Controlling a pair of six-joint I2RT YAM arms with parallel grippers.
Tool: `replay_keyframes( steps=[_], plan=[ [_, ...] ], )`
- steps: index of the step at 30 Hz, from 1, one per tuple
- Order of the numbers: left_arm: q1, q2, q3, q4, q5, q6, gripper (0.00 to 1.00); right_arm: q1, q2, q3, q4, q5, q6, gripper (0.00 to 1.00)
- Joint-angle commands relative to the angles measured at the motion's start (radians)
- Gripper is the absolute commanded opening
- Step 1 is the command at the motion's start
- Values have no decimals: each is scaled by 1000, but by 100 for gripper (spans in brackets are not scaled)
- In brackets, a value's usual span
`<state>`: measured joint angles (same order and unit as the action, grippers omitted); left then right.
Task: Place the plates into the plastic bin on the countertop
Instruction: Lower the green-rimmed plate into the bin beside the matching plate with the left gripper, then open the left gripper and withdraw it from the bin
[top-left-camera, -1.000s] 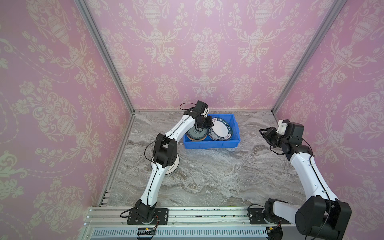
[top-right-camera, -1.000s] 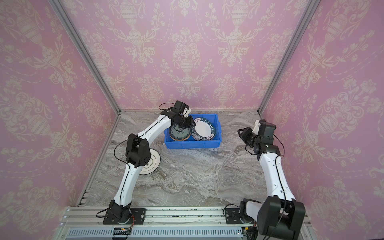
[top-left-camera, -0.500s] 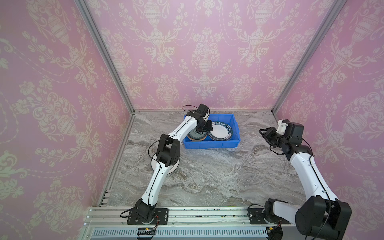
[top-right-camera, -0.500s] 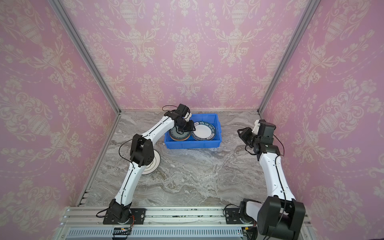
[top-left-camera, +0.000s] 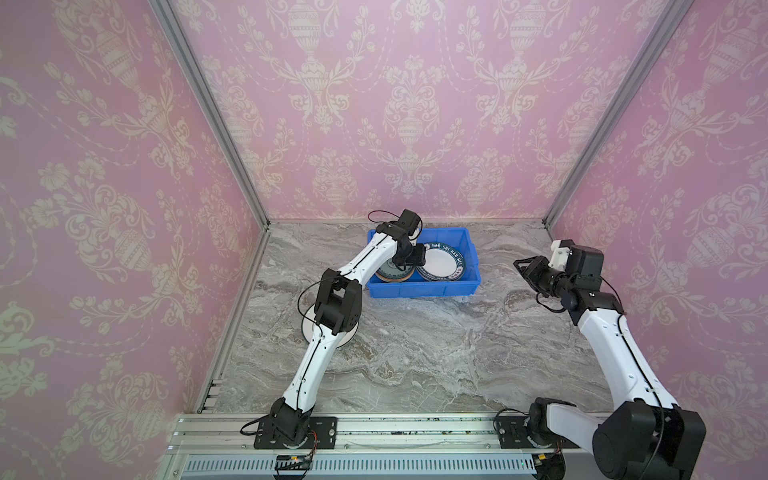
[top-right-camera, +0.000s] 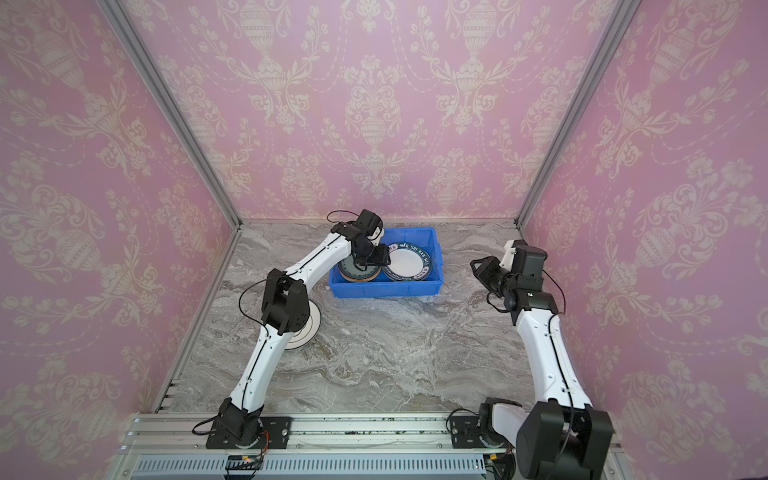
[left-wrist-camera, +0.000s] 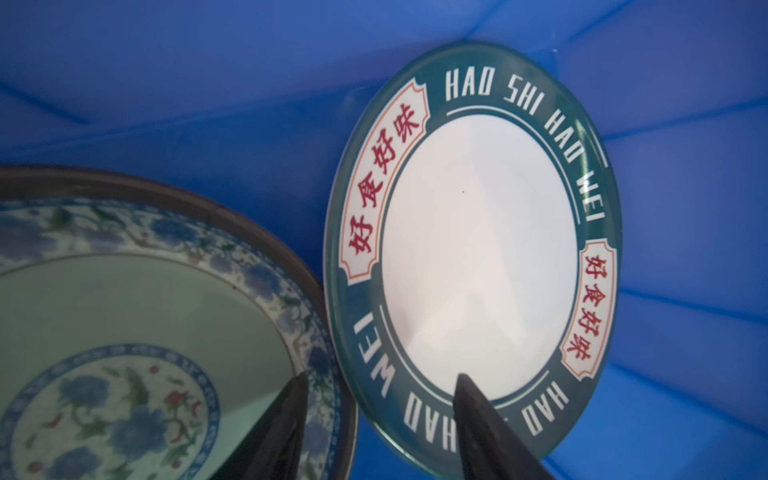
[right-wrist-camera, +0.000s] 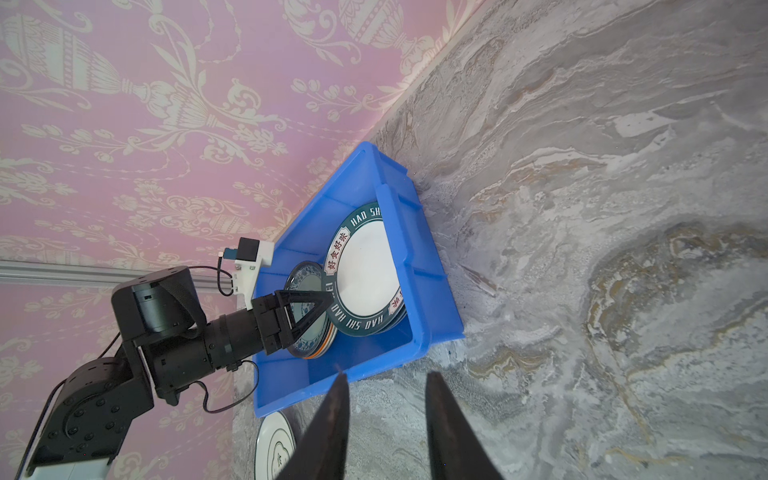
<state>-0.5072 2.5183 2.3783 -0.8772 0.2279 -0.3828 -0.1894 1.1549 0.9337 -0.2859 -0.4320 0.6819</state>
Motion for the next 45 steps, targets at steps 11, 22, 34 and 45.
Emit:
replay_keyframes(
  steps=[11,22,34,45],
  plan=[
    [-23,-101,7,6,-90,78,54,60,51,17,12,42,-10,33],
    [-42,33,102,27,-32,44,52,75,110,43,14,44,-20,32],
    [-43,143,133,77,15,-3,49,90,126,64,-14,45,-31,32],
    [-40,82,168,92,17,11,50,119,107,89,-8,4,-30,32]
  ],
)
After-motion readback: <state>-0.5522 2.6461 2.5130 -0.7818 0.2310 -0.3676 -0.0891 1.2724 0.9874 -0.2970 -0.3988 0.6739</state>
